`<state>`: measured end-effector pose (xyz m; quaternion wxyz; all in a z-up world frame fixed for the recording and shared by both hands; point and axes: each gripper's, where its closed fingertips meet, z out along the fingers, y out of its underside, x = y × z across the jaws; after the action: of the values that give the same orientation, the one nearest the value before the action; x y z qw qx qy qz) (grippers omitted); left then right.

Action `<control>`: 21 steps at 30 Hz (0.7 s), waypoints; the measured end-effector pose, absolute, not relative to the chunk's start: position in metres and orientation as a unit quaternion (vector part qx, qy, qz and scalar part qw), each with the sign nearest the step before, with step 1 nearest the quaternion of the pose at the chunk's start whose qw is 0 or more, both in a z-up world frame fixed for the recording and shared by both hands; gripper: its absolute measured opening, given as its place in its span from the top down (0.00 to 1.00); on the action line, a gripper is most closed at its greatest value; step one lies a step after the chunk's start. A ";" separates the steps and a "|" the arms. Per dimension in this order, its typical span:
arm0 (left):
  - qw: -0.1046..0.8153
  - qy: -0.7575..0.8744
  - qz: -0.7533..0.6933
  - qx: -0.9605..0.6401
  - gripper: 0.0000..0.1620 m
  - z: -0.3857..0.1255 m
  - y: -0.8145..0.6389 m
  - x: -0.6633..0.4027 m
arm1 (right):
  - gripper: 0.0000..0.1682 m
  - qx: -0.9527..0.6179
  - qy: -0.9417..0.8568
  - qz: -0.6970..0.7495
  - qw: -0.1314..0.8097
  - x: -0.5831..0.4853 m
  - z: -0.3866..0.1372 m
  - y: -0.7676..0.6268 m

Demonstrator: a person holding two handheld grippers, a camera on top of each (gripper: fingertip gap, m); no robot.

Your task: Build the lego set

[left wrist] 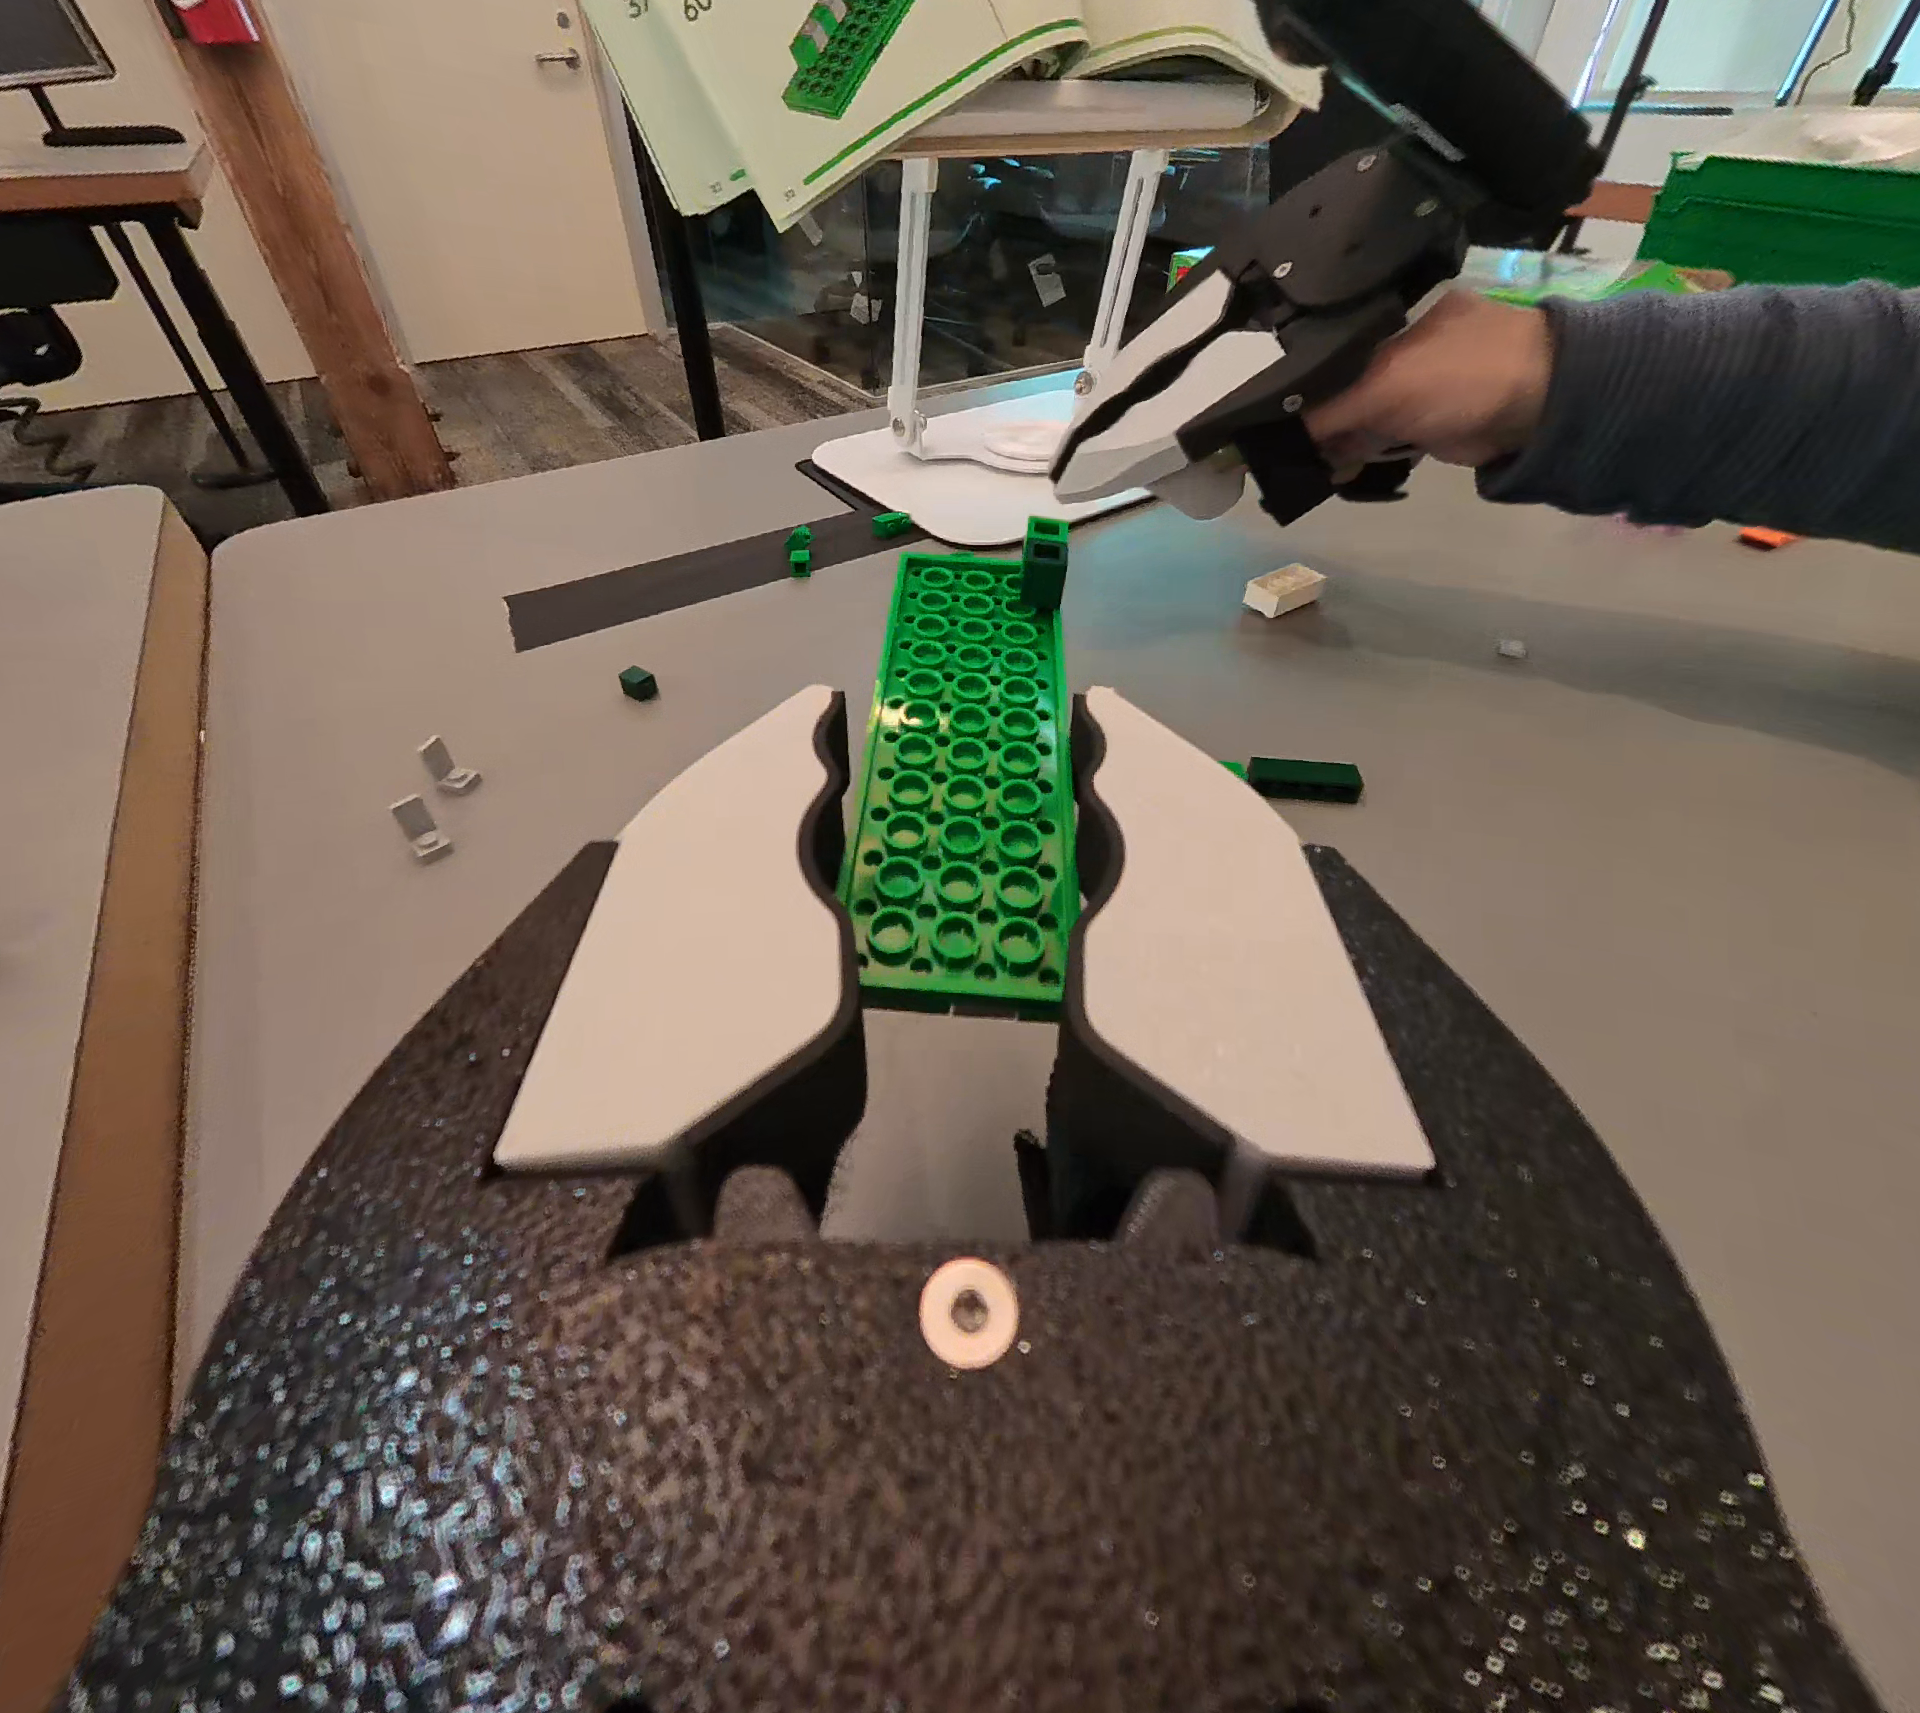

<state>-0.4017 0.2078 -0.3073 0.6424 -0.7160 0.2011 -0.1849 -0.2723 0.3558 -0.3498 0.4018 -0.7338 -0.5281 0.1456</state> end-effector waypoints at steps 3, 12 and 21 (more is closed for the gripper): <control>0.644 0.195 -0.183 -0.717 0.75 -0.307 0.209 -0.403 | 0.96 -0.737 -0.507 0.160 0.416 -0.281 -0.348 0.366; 0.635 0.216 -0.194 -0.715 0.75 -0.309 0.207 -0.394 | 0.95 -0.744 -0.513 0.167 0.394 -0.321 -0.366 0.413; 0.628 0.226 -0.193 -0.720 0.75 -0.311 0.207 -0.391 | 0.92 -0.795 -0.459 0.156 0.364 -0.344 -0.381 0.439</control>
<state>-0.3910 0.2074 -0.3114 0.6276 -0.7196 0.2264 -0.1925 -0.3442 0.4388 -0.3812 0.3640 -0.7951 -0.4594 0.1555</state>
